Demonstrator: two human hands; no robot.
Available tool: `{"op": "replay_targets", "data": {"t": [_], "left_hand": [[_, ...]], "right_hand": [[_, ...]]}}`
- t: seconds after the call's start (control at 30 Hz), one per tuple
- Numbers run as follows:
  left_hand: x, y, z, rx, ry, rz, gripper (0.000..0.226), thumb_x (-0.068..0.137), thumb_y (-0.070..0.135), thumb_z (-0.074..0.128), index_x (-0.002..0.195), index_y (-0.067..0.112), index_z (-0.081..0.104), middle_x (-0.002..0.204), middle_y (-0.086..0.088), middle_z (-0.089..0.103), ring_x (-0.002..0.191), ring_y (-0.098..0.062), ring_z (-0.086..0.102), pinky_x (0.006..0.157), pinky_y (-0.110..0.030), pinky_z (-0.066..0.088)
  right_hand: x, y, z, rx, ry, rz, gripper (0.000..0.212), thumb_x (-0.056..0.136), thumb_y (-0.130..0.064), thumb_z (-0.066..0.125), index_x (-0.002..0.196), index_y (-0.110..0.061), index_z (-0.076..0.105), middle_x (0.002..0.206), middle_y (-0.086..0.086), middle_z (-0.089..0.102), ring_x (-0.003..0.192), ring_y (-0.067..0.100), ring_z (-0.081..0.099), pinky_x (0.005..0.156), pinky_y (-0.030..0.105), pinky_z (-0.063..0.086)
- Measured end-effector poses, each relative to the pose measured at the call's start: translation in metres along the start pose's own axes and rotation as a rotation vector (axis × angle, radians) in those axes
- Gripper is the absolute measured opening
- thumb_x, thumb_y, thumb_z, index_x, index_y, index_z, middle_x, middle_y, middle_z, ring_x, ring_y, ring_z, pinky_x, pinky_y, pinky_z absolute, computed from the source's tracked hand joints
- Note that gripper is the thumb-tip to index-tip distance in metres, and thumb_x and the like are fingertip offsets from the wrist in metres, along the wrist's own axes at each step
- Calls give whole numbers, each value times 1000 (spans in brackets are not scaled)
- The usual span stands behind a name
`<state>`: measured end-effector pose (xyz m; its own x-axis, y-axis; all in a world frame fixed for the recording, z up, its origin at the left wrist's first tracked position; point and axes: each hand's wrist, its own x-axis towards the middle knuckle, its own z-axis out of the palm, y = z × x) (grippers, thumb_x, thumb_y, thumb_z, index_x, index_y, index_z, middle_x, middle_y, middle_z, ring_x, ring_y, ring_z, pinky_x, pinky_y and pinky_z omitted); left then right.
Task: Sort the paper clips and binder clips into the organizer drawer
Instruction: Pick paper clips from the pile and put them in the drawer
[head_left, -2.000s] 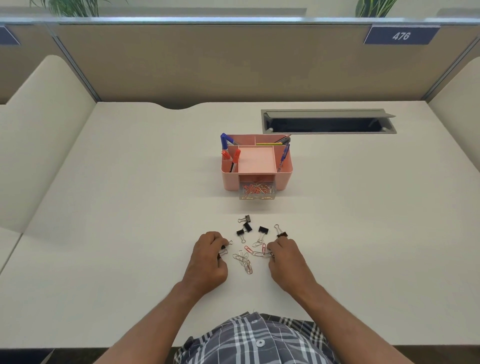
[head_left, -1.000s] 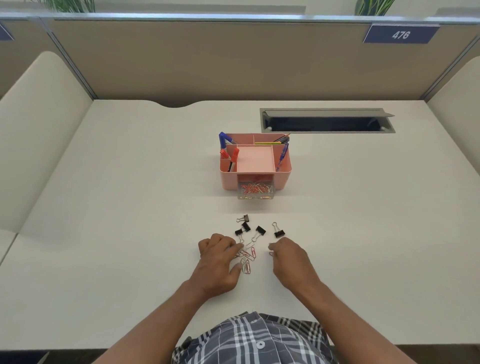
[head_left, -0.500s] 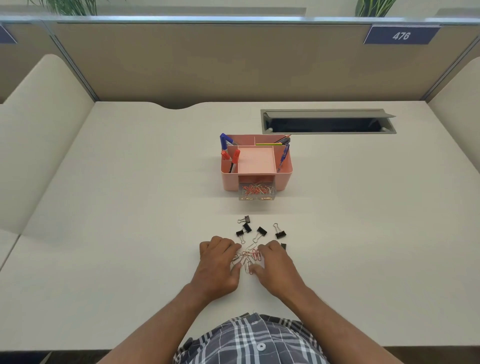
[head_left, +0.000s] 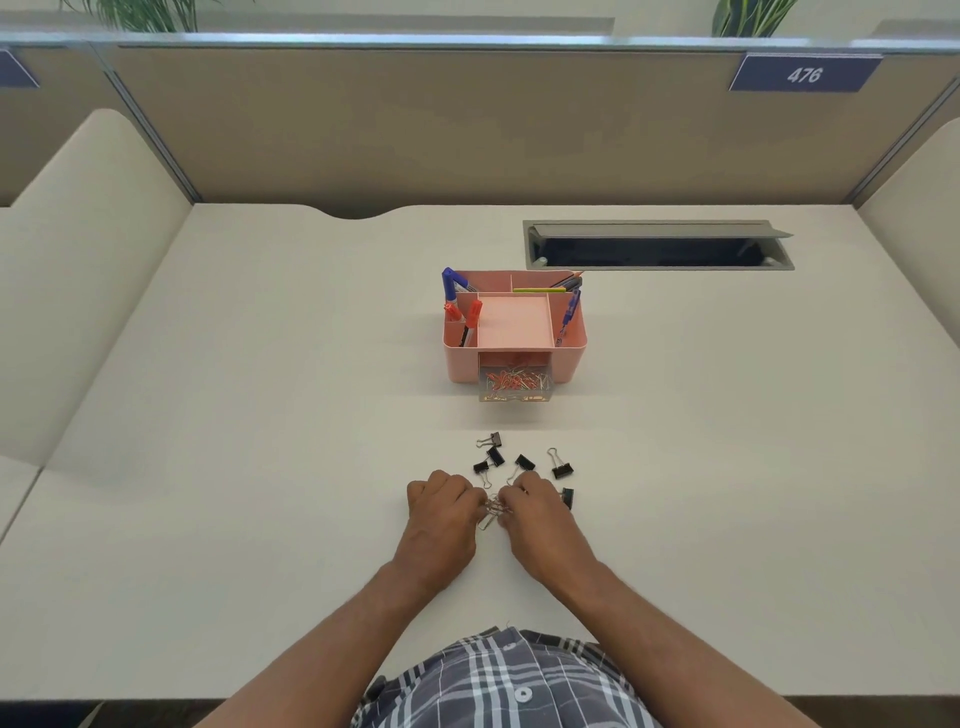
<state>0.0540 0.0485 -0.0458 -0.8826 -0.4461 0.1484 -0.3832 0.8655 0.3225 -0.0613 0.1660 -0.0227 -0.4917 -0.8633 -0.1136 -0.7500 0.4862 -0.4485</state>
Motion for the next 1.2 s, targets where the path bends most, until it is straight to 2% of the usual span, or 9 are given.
{"op": "replay_targets", "data": {"t": [0.17,0.37,0.47,0.6,0.73,0.9,0.97,1.07,1.2], "left_hand": [[6,4,2,-3,-42,-17,18,77,8,69,79,24,60,76,9,53,75,-19,46,66,-32,17],[7,6,1,-28,-47,-37,24,76,3,67,78,23,55,76,8,50,73,-19,45,65,-31,14],[8,5,-1,-63,-24,-40,20,79,4,63,81,22,55,78,7,51,73,-18,46,65,-31,18],[14,4,-4,-137,25,-45,13,83,7,57,86,20,58,82,6,55,76,-17,49,66,-28,26],[25,10,-13,-287,78,-65,16,84,-4,61,89,11,61,84,-1,58,80,-16,49,71,-26,39],[51,16,-30,-437,93,-145,15,90,-2,56,92,11,64,89,-3,60,84,-20,57,76,-33,49],[68,19,-41,-484,121,-175,14,91,-1,56,92,9,65,91,-4,61,86,-19,58,78,-32,49],[99,24,-62,-494,179,-150,13,89,-3,58,92,7,66,88,-7,62,82,-19,57,75,-29,48],[138,27,-73,-451,175,-164,16,88,-4,56,90,8,67,87,-5,63,81,-18,56,72,-31,51]], "right_hand": [[3,2,-3,3,-19,43,14,89,-2,48,88,-11,58,94,3,54,85,21,47,68,29,38],[8,5,-14,47,-90,97,15,88,-4,44,83,-11,56,90,3,56,80,21,49,67,34,42],[9,8,-19,77,-97,129,15,87,-5,44,83,-11,57,86,3,58,76,24,53,67,38,47],[9,10,-29,155,-81,156,17,88,-9,48,91,-16,63,84,-5,59,77,19,54,65,28,38],[10,12,-39,277,-85,209,14,85,-12,53,87,-17,66,80,-5,67,73,17,60,68,33,51],[23,13,-62,506,-9,321,15,83,-11,62,78,-23,69,73,-7,69,58,6,62,56,21,51],[34,13,-79,563,43,338,13,82,-12,65,77,-23,70,69,-8,69,51,1,57,52,20,48],[57,11,-107,596,132,310,11,82,-13,66,78,-22,71,71,-7,69,62,5,61,61,22,52],[92,6,-130,484,253,237,12,84,-10,63,82,-19,70,78,-7,67,75,11,63,67,22,52]]}}
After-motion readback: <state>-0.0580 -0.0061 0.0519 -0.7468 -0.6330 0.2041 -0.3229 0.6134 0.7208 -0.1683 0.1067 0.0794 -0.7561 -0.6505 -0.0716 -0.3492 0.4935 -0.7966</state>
